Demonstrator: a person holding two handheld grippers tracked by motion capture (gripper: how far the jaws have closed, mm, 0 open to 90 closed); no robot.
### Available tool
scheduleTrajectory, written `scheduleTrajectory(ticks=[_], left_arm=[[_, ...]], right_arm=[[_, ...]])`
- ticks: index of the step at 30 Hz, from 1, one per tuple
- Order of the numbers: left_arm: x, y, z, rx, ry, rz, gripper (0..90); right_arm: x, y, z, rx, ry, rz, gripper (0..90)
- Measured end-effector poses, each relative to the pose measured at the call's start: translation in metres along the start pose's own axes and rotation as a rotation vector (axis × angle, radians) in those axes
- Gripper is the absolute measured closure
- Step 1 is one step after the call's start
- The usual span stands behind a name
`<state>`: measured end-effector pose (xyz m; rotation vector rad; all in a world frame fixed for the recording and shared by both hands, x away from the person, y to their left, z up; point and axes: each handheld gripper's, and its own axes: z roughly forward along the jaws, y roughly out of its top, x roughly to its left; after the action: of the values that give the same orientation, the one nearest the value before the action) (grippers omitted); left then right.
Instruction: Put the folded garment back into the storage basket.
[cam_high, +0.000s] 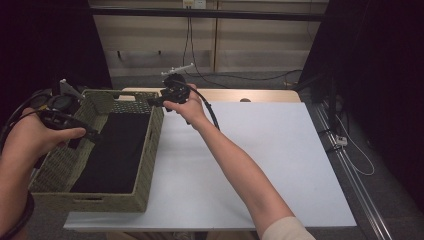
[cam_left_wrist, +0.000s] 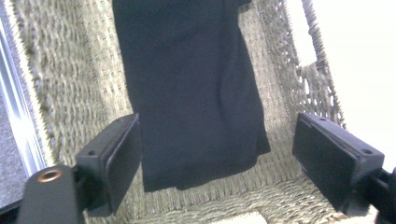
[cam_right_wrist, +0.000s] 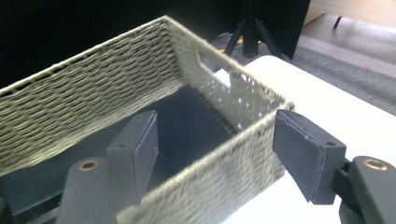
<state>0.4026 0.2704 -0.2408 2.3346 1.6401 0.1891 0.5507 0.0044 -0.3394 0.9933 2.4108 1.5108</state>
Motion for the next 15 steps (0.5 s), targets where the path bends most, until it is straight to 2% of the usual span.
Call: scheduleTrajectory(ticks=[4,7,15], left_arm=[[-0.003,0.005,0.005,0.008,-0.017,0.006,15.0],[-0.004,0.009,0.007,0.0,-0.019,0.01,14.6],[-0.012,0.019,0.014,-0.007,-0.029,0.049,13.1]], right_arm=[[-0.002,-0.008,-0.012,0.008,-0.005,-0.008,26.7],[-0.005,-0.013,-0.022,0.0,-0.004,0.008,25.6],[-0.008,-0.025,-0.045,-0.004,-0.013,0.005,21.1]])
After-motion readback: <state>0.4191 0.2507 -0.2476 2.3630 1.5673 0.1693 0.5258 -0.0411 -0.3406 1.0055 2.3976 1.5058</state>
